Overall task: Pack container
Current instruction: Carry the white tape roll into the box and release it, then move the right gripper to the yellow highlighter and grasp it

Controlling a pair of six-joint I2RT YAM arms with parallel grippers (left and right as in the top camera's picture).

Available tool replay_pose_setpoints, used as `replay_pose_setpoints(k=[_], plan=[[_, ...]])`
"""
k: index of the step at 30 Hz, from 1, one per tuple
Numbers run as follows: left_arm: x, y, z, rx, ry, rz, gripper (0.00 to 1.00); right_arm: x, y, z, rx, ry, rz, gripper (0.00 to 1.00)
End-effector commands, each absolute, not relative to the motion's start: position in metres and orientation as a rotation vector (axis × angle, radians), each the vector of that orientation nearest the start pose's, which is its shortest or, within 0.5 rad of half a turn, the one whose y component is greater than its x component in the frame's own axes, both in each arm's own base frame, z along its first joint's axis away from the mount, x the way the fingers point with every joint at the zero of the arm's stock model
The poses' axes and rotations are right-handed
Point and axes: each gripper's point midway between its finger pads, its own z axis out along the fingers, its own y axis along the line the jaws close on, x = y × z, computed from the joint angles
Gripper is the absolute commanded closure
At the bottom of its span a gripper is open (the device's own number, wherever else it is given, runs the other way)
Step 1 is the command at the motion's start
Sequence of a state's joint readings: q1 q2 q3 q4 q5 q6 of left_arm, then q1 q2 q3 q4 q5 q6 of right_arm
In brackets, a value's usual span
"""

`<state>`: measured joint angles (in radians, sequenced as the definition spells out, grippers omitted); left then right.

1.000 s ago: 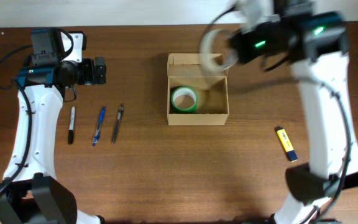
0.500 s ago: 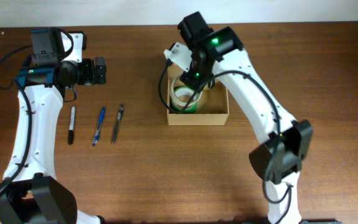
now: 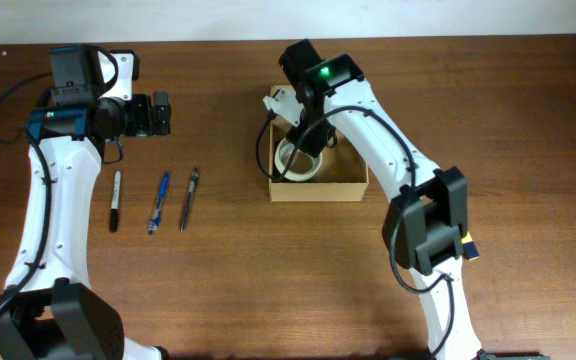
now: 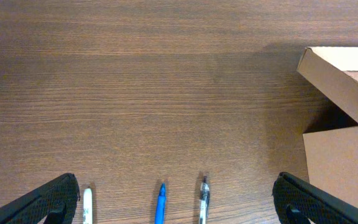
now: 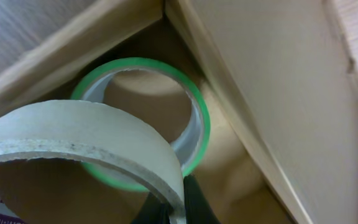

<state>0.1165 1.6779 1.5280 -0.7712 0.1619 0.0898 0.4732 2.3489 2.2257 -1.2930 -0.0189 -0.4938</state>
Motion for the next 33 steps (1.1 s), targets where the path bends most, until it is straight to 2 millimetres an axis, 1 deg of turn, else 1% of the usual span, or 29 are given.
replay_pose_setpoints(k=[1, 7, 8, 9, 12, 13, 14, 15, 17, 18, 20, 22, 23, 25, 26, 28, 29, 30, 31, 32, 33], plan=[[0.45, 0.023, 0.206, 0.059, 2.472, -0.123, 0.01, 0.446, 0.225, 0.075, -1.328, 2.68, 0.032, 0.96], [0.45, 0.023, 0.206, 0.059, 2.472, -0.123, 0.01, 0.454, 0.219, 0.075, -1.286, 2.681, 0.031, 0.96], [0.45, 0.023, 0.206, 0.059, 2.472, -0.123, 0.01, 0.455, 0.216, 0.075, -1.265, 2.692, 0.032, 0.92], [0.45, 0.023, 0.206, 0.059, 2.472, -0.123, 0.01, 0.456, 0.214, 0.075, -1.237, 2.706, 0.033, 0.79], [0.45, 0.023, 0.206, 0.059, 2.472, -0.123, 0.01, 0.45, 0.211, 0.079, -1.223, 2.734, 0.036, 0.7], [0.45, 0.023, 0.206, 0.059, 2.472, -0.123, 0.01, 0.446, 0.209, 0.083, -1.226, 2.74, 0.036, 0.66], [0.45, 0.023, 0.206, 0.059, 2.472, -0.123, 0.01, 0.443, 0.21, 0.089, -1.228, 2.738, 0.043, 0.59], [0.45, 0.023, 0.206, 0.059, 2.472, -0.123, 0.01, 0.441, 0.211, 0.098, -1.219, 2.73, 0.059, 0.54], [0.45, 0.023, 0.206, 0.059, 2.472, -0.123, 0.01, 0.438, 0.212, 0.122, -1.189, 2.695, 0.076, 0.53], [0.45, 0.023, 0.206, 0.059, 2.472, -0.123, 0.01, 0.438, 0.212, 0.138, -1.162, 2.67, 0.075, 0.53], [0.45, 0.023, 0.206, 0.059, 2.472, -0.123, 0.01, 0.436, 0.209, 0.176, -1.112, 2.605, 0.07, 0.53], [0.45, 0.023, 0.206, 0.059, 2.472, -0.123, 0.01, 0.43, 0.198, 0.225, -1.042, 2.519, 0.036, 0.53], [0.45, 0.023, 0.206, 0.059, 2.472, -0.123, 0.01, 0.427, 0.189, 0.249, -0.995, 2.482, 0.011, 0.53], [0.45, 0.023, 0.206, 0.059, 2.472, -0.123, 0.01, 0.421, 0.164, 0.296, -0.838, 2.419, -0.015, 0.53], [0.45, 0.023, 0.206, 0.059, 2.472, -0.122, 0.01, 0.416, 0.147, 0.321, -0.747, 2.385, -0.011, 0.53], [0.45, 0.023, 0.206, 0.059, 2.472, -0.123, 0.01, 0.409, 0.108, 0.354, -0.569, 2.343, -0.02, 0.5], [0.45, 0.023, 0.206, 0.059, 2.472, -0.123, 0.01, 0.406, 0.087, 0.365, -0.473, 2.33, -0.028, 0.49], [0.45, 0.023, 0.206, 0.059, 2.472, -0.123, 0.01, 0.402, 0.065, 0.372, -0.382, 2.322, -0.04, 0.47], [0.45, 0.023, 0.206, 0.059, 2.472, -0.122, 0.01, 0.397, 0.043, 0.374, -0.295, 2.319, -0.055, 0.46], [0.45, 0.023, 0.206, 0.059, 2.472, -0.123, 0.01, 0.392, 0.023, 0.372, -0.21, 2.322, -0.061, 0.45], [0.45, 0.023, 0.206, 0.059, 2.472, -0.123, 0.01, 0.385, 0.006, 0.365, -0.15, 2.327, -0.055, 0.42]])
